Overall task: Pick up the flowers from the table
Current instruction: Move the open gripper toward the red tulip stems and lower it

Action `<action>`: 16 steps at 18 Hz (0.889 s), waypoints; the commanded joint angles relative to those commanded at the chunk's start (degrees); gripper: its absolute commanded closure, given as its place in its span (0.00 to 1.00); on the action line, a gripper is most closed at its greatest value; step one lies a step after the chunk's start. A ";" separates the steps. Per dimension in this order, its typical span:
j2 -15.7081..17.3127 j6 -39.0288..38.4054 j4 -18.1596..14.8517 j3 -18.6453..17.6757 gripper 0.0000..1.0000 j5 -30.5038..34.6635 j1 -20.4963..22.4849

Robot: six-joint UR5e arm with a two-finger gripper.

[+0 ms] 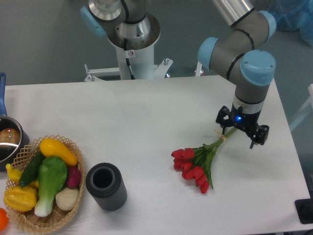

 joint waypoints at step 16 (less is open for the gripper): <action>-4.04 -0.44 0.17 -0.10 0.07 1.41 -2.28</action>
